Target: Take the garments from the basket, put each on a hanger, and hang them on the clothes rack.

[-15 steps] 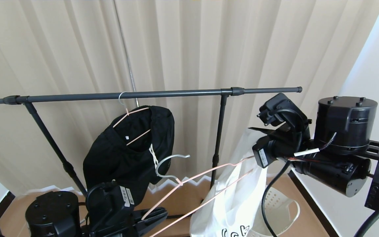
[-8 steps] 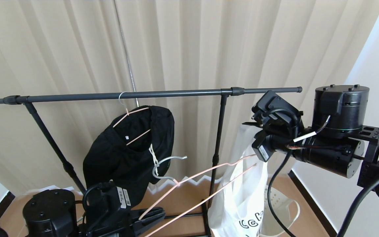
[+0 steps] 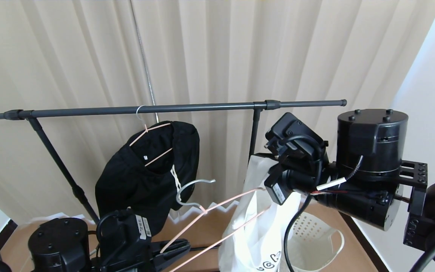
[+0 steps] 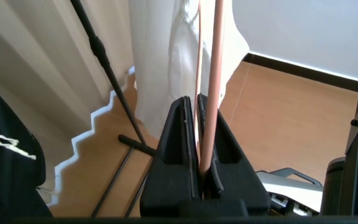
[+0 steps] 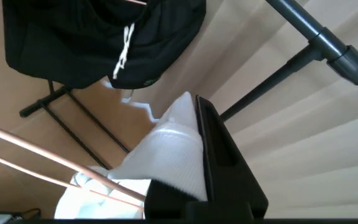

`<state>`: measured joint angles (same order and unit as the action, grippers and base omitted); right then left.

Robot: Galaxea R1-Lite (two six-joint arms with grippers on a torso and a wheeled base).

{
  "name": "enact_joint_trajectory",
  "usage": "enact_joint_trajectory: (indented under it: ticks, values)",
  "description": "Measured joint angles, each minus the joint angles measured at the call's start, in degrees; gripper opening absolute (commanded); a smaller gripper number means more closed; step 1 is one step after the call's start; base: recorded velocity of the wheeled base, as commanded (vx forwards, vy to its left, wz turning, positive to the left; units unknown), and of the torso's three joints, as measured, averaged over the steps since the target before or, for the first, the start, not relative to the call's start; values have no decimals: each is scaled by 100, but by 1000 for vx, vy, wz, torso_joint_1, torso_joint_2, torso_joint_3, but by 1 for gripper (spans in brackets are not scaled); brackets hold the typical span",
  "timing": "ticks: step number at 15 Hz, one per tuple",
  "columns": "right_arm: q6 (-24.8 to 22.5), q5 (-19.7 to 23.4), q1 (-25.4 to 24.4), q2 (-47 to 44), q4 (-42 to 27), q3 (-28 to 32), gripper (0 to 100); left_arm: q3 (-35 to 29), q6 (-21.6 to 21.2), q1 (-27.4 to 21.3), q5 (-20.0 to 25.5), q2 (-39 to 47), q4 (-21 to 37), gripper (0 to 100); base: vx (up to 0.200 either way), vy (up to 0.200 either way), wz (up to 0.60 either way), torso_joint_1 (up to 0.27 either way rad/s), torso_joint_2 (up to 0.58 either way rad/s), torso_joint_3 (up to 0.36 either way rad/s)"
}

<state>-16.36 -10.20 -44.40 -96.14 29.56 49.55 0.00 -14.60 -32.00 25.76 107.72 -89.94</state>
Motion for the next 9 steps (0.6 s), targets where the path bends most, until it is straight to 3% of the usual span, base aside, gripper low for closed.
enact_joint_trajectory:
  ticks: [5, 9]
  values:
    - [396, -101, -596, -76, 21, 50, 0, 0, 11, -55, -11, 11, 2, 0, 0, 0, 0, 0, 0, 0]
    - [824, -451, -1111, -107, 21, 116, 0, 0, 18, -61, -17, 37, 0, 0, 0, 0, 0, 0, 0, 0]
